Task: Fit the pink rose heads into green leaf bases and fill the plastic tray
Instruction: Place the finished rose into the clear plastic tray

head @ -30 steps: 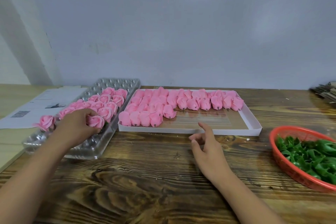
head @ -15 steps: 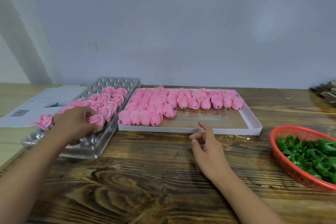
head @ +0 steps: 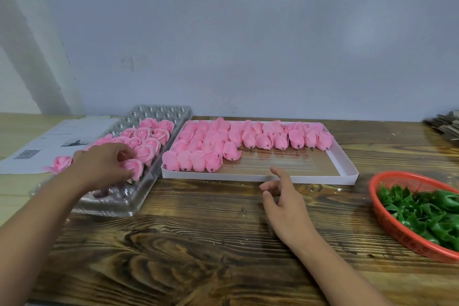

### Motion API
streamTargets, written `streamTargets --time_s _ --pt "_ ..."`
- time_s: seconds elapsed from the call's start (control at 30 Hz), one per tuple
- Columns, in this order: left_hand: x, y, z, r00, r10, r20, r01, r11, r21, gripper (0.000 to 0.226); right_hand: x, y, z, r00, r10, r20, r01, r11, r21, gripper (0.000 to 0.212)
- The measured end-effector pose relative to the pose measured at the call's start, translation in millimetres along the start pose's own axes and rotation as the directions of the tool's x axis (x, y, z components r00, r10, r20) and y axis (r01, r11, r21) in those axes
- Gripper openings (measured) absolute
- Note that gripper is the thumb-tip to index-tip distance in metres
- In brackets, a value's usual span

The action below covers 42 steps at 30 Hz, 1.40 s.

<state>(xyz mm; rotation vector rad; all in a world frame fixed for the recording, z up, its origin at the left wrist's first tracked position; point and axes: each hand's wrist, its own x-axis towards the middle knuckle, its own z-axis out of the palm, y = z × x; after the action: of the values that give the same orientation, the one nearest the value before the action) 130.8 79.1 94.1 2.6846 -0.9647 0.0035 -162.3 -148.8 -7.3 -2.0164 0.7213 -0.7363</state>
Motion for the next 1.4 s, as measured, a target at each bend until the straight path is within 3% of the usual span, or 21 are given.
streamTargets --time_s 0.6,0.9,1.0,1.07,1.17,1.4 --pt "12 -6 5 0.999 0.003 0.041 -0.002 0.999 -0.033 0.026 0 0 -1 1.0 0.007 -0.008 -0.007 1.0 0.007 0.054" --pt "5 -3 5 0.999 0.015 0.034 -0.018 0.997 0.081 0.023 0 -1 0 1.0 0.006 -0.01 -0.006 1.0 0.016 0.054" --pt "-5 -1 11 0.996 0.094 -0.01 -0.093 0.995 0.034 0.036 0 -1 0 1.0 0.004 -0.008 -0.004 1.0 0.017 0.054" --pt "-12 -1 25 0.983 0.171 -0.061 -0.161 0.976 0.148 0.059 -1 0 0 1.0 0.009 -0.003 -0.009 1.0 0.017 0.054" --pt "-22 3 42 0.987 0.149 -0.053 -0.129 0.954 0.272 0.081 0 0 0 1.0 0.01 -0.003 -0.009 1.0 0.016 0.054" --pt "-21 -3 57 0.991 0.136 -0.006 -0.131 0.96 0.247 0.09 -1 -1 0 1.0 0.01 -0.003 -0.01 1.0 0.015 0.055"
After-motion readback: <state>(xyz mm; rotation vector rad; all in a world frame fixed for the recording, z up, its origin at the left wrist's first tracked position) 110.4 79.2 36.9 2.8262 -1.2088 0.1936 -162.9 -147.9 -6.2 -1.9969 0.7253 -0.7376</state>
